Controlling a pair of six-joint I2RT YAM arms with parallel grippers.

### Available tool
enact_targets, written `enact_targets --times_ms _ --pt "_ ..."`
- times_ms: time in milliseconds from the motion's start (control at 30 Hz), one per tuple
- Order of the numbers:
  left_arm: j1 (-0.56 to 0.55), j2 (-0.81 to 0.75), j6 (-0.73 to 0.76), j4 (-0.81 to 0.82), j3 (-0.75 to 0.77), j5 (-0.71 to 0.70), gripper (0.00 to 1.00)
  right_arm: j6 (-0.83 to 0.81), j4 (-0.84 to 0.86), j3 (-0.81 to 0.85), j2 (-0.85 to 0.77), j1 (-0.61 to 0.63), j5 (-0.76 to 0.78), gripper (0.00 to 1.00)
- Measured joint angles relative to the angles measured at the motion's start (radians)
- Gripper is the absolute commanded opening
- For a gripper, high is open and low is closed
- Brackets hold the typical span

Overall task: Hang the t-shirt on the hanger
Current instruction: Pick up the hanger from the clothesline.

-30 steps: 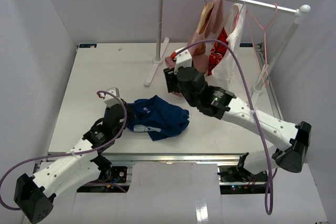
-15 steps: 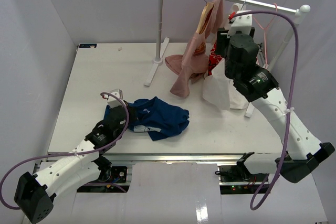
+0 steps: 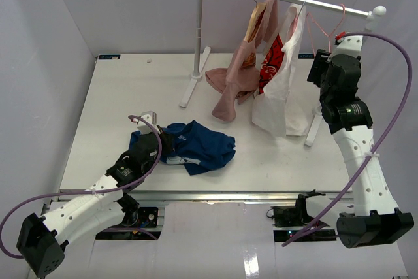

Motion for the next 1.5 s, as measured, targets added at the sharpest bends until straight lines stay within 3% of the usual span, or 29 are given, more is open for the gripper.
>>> enact_targets --times_ms 433,800,1033,1500 --pt "-0.008 -0.001 0.012 0.001 0.0 0.003 0.0 -0.006 0.0 -0.123 0.029 -0.076 -0.101 0.6" --pt "-0.013 -0.001 0.014 0.001 0.0 0.003 0.0 -0.001 0.008 -0.148 0.03 -0.084 -0.148 0.32" --pt "-0.013 -0.001 0.015 0.001 0.0 0.003 0.0 0.002 0.008 -0.129 0.045 -0.086 -0.152 0.08" --pt "-0.013 -0.003 0.014 0.002 0.0 0.003 0.0 0.0 -0.04 0.092 0.088 -0.086 -0.181 0.08"
